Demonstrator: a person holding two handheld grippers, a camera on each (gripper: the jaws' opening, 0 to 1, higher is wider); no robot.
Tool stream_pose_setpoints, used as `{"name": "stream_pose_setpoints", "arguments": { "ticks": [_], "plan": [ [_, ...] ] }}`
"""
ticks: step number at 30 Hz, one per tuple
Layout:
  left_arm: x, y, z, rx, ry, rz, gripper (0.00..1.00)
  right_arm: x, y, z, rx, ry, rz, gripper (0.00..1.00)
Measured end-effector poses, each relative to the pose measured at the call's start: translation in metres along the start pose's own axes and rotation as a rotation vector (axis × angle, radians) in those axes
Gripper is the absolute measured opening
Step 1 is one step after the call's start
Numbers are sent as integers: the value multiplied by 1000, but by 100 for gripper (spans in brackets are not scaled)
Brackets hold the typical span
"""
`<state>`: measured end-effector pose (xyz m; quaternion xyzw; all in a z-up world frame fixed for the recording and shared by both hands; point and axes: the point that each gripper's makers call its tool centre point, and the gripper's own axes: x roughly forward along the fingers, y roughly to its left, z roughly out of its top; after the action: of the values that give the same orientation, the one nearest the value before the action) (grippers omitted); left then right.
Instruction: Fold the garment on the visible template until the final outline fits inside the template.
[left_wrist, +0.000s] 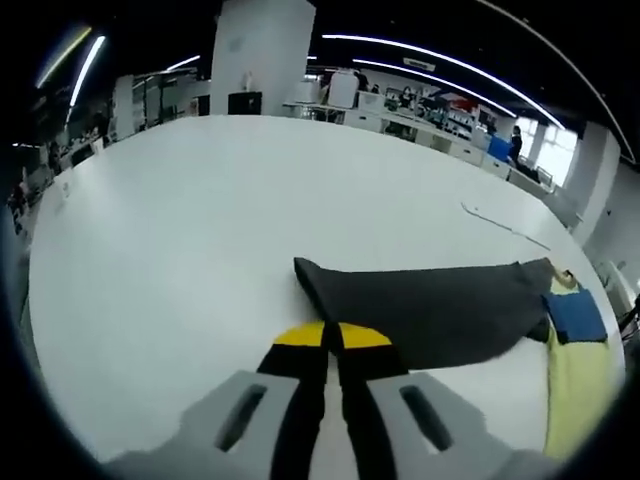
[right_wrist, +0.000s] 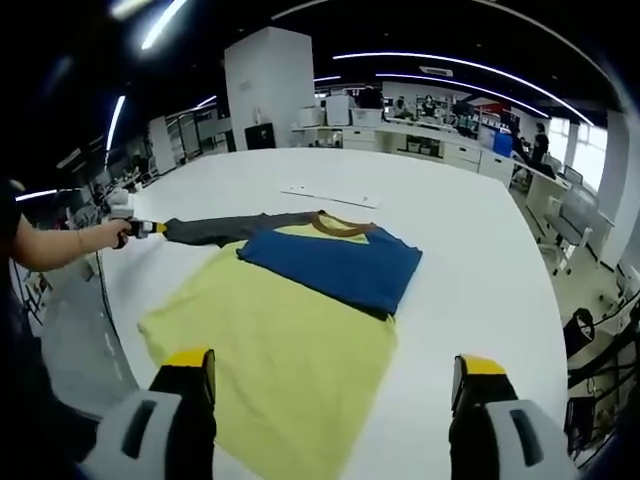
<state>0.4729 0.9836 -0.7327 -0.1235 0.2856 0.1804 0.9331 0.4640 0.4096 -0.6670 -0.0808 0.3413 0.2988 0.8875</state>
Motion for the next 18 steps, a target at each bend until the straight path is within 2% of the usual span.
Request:
{"name": "stream_pose_setpoints", "arguments": {
  "ticks": [5, 9, 18],
  "plan": [
    [-4, -7, 11, 13, -31, -14, 0, -1, 4, 0, -12, -1, 16, 100],
    [-6, -15, 14, 50, -31, -22, 0, -1, 6, -1, -17, -3, 24, 100],
    [-11, -45, 33, 133, -68, -68, 0, -3, 8, -3, -22, -1, 39, 100]
  ]
}}
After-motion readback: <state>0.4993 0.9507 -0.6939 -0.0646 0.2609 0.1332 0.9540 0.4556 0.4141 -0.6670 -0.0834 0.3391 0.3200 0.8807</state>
